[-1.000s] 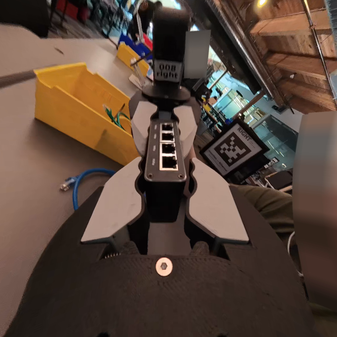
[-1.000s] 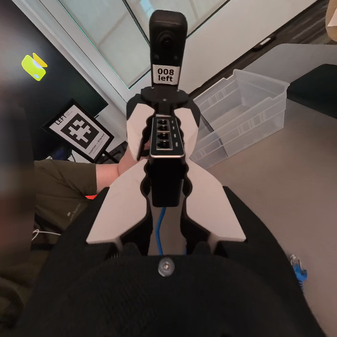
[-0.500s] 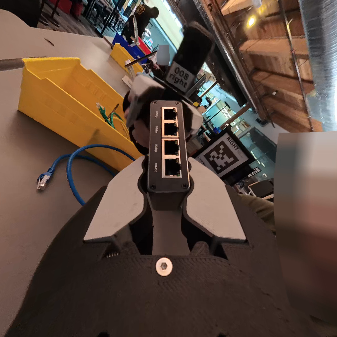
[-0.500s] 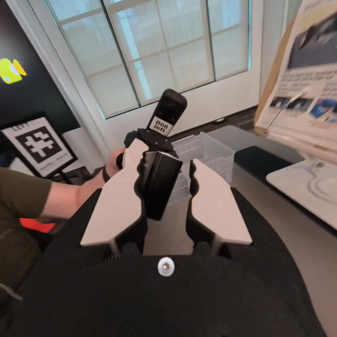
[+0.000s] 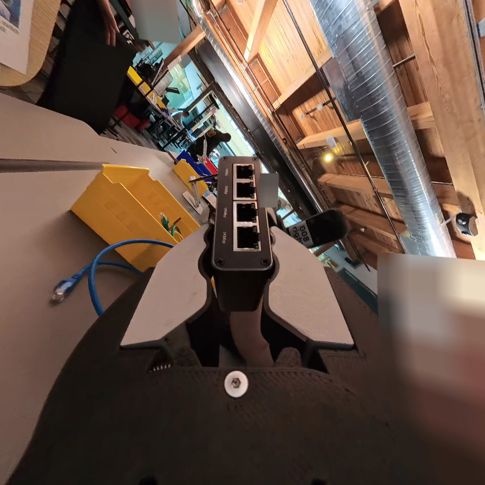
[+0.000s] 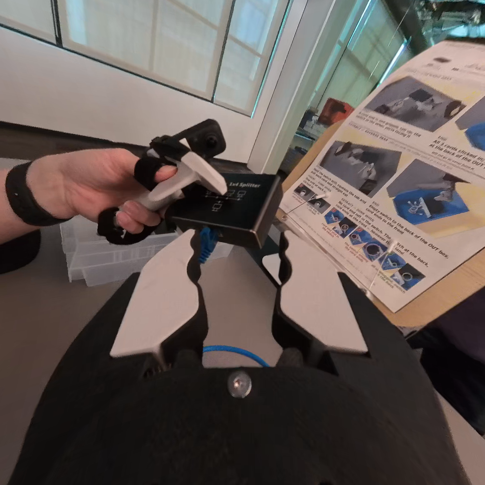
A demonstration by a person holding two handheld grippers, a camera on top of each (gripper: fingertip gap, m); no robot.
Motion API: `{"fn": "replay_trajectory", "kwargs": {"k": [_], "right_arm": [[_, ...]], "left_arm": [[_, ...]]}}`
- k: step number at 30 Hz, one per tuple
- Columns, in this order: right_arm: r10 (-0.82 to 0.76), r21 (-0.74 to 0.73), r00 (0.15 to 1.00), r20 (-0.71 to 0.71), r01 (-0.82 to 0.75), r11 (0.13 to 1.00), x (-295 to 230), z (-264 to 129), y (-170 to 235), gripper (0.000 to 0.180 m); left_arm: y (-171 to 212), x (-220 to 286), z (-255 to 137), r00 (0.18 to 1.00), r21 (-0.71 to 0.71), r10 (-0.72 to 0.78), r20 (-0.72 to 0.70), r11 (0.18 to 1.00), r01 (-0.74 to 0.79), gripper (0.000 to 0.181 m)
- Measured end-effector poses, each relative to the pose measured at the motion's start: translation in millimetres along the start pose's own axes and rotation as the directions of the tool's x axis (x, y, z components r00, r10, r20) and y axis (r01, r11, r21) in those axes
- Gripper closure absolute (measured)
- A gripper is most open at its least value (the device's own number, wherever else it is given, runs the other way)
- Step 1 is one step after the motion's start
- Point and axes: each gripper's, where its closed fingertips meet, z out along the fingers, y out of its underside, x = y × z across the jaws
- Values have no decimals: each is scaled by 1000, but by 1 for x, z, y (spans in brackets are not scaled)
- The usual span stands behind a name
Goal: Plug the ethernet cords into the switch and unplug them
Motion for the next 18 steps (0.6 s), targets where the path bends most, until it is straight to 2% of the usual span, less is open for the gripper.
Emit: {"fn": "replay_trajectory", "kwargs": {"k": [4,7,9,10,11,18], "right_arm": [[-43,-94,995,-90,34,995,-5,19,22,104],[-52,-88,988,-147,39,995,-3,24,26,100],[-38,-90,989,-144,26,996,-5,26,27,101],[-19,-100,994,-103,9,995,-10,27,28,114],[10,-104,996,-88,-20,994,-12,26,29,117],[51,-126,997,-56,-58,990,-8,20,30,119]], "left_arm": [[-1,-4,-1,999,12,13,33,1000,-13,144],[-1,-6,0,998,17,31,60,999,-32,145],[-1,-6,0,996,18,49,70,999,-50,145],[-1,-6,1,995,11,60,77,998,-61,144],[-1,-5,1,994,16,69,84,997,-70,145],[3,-2,6,991,-4,104,85,995,-104,145]]}}
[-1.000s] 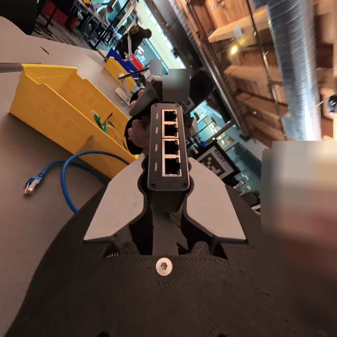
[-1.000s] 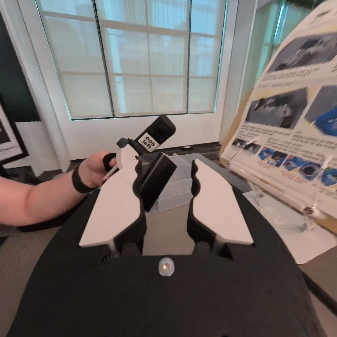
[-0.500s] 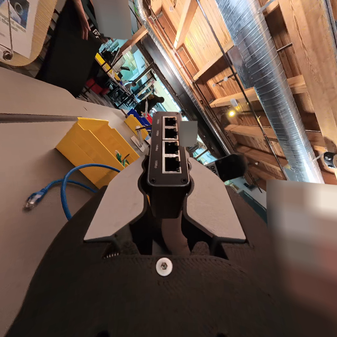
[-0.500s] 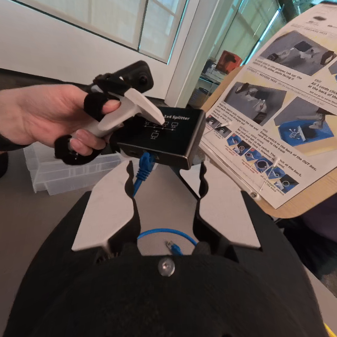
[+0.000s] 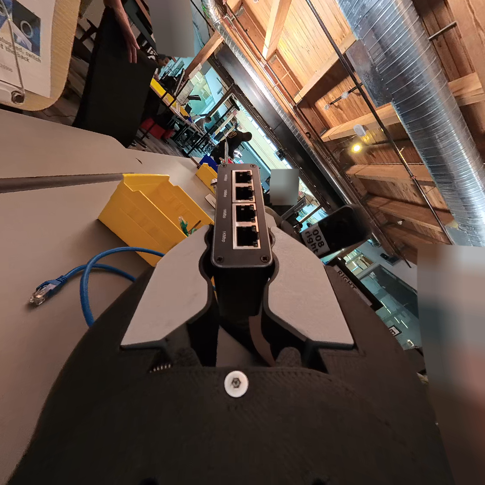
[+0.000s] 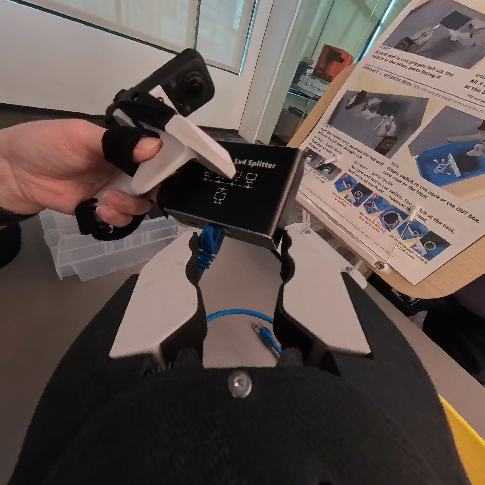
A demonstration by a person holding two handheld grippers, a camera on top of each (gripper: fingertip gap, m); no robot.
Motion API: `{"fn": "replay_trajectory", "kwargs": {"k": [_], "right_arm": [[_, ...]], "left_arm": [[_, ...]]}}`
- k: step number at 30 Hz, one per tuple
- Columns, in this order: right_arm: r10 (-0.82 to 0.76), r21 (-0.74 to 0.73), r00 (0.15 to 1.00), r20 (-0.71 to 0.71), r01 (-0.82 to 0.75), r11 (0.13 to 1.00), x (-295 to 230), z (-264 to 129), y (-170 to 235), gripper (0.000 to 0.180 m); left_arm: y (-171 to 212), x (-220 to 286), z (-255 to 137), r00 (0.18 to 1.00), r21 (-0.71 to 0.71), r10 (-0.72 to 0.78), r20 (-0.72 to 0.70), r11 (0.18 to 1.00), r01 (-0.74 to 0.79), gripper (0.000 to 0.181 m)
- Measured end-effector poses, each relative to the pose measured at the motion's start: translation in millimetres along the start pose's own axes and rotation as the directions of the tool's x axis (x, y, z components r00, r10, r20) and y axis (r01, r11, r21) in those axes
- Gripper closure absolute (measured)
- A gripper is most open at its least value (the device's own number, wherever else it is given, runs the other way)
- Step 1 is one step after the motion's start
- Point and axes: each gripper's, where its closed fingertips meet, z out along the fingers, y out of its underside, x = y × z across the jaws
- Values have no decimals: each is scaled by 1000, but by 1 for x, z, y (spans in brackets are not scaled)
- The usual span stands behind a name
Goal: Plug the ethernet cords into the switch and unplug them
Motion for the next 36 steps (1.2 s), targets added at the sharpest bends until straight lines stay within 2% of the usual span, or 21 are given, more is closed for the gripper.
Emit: {"fn": "replay_trajectory", "kwargs": {"k": [6,9,11,13,15,17,19,23,24,28,33,36], "right_arm": [[48,8,996,74,-49,999,4,-6,-1,119],[-21,29,999,48,20,999,7,-8,-6,118],[-188,116,977,-102,200,973,15,-22,-29,123],[-458,71,839,-293,497,865,14,-41,-45,126],[-608,20,703,-369,660,751,-2,-43,-55,128],[-726,-32,606,-325,760,649,-26,-26,-47,136],[-807,-158,500,-314,811,564,-25,-10,-30,141],[-868,-242,378,-321,854,461,-23,0,-17,159],[-870,-258,378,-316,849,462,-22,1,-16,159],[-773,-173,571,-277,761,625,-32,-1,-23,156],[-782,-201,570,-251,760,618,-35,-2,-24,147],[-751,-108,585,-307,762,638,-34,-18,-46,147]], "left_arm": [[16,6,14,999,-57,18,-35,998,-20,143],[11,8,14,997,-7,-35,-69,999,35,144],[2,7,9,991,67,-97,-89,992,103,144],[-6,2,2,986,121,-140,-93,981,150,144],[-7,-2,-1,987,130,-148,-63,979,155,144],[-9,-4,-2,988,146,-149,-44,977,154,144],[-8,-6,-2,989,147,-149,-23,978,151,145],[-4,-13,-1,984,155,-179,-2,972,177,144],[-4,-15,-1,983,159,-183,5,971,180,145],[-6,-18,-2,980,186,-198,2,963,194,144],[-8,-16,-3,979,191,-201,-9,961,199,144],[-10,-10,-4,981,180,-192,-31,964,194,144]]}}
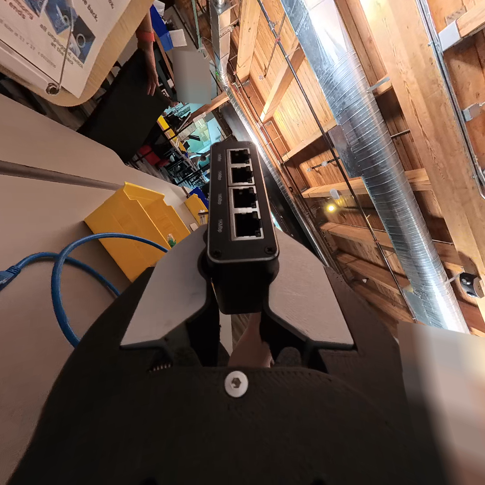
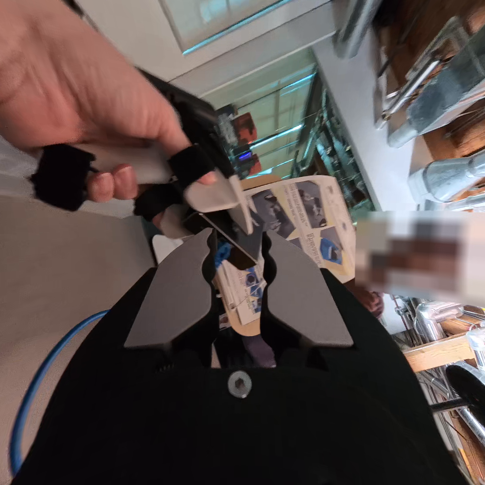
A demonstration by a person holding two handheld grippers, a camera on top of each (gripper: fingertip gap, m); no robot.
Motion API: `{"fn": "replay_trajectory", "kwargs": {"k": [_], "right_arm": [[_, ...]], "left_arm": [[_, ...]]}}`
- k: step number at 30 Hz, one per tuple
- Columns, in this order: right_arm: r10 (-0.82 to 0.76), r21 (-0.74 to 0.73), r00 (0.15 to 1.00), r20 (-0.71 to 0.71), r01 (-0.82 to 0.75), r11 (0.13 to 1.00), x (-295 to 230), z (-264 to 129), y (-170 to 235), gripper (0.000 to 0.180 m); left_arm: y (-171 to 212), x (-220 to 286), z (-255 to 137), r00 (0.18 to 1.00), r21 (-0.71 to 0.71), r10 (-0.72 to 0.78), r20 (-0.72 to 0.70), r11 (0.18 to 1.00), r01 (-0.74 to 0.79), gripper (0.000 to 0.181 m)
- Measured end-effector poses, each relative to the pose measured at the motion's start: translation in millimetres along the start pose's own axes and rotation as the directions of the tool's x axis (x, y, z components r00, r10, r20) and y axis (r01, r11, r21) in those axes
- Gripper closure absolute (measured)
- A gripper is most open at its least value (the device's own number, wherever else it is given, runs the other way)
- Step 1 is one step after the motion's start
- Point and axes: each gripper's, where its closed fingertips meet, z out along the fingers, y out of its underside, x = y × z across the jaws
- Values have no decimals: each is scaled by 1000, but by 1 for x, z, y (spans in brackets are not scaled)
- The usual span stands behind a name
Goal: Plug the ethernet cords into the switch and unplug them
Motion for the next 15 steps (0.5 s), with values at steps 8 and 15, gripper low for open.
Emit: {"fn": "replay_trajectory", "kwargs": {"k": [8,15], "right_arm": [[-48,138,998,-30,52,989,48,-23,26,148],[-158,36,984,82,156,987,25,-3,63,147]], "left_arm": [[1,24,-1,998,-40,13,-66,999,-15,144],[1,29,0,997,-45,12,-82,999,-16,144]]}}
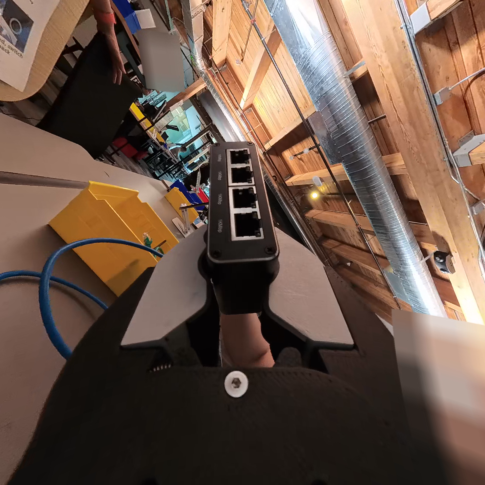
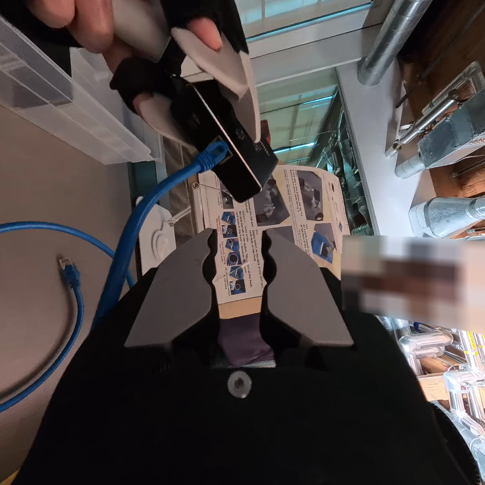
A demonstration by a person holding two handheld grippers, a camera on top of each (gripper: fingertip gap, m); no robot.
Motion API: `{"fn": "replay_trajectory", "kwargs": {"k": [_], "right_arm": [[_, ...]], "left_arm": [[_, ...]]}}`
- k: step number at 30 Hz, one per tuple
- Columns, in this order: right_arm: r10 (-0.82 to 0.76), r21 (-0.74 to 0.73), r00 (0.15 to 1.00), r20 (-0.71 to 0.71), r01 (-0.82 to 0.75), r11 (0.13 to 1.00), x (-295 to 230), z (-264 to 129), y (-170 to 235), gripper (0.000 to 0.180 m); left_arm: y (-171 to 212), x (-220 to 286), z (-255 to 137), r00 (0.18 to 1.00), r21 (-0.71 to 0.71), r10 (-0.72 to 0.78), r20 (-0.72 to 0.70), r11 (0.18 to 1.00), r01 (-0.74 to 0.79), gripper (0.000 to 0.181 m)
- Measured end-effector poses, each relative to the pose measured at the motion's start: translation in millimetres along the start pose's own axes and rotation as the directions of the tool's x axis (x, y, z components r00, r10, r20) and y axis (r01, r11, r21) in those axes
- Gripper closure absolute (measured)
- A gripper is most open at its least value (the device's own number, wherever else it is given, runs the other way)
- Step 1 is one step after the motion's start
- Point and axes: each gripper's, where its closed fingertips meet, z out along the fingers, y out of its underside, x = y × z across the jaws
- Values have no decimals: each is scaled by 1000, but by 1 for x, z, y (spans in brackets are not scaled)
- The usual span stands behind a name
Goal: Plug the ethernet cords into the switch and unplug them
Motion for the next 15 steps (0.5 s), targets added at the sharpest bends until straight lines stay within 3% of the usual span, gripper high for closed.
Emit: {"fn": "replay_trajectory", "kwargs": {"k": [6,8,9,10,12,14,15], "right_arm": [[38,-2,999,-28,-38,999,6,-1,-3,148],[199,3,980,-21,-199,980,10,-1,-1,151],[388,23,920,60,-390,921,6,-1,-5,154],[590,19,790,164,-601,799,2,1,-10,154],[847,-70,377,374,-899,431,-1,1,-22,153],[876,-201,-29,482,-976,78,7,2,-30,151],[852,-252,-151,501,-967,-23,9,3,-32,150]], "left_arm": [[-3,1,-1,1000,12,14,4,1000,-14,144],[-3,3,-1,1000,12,31,-6,999,-31,145],[-3,5,0,999,8,37,-19,999,-37,145],[-2,7,1,999,-2,44,-24,999,-44,145],[-1,12,3,996,0,81,-48,997,-81,145],[1,13,5,992,-13,123,-34,992,-123,144],[1,12,5,989,-11,144,-22,990,-144,144]]}}
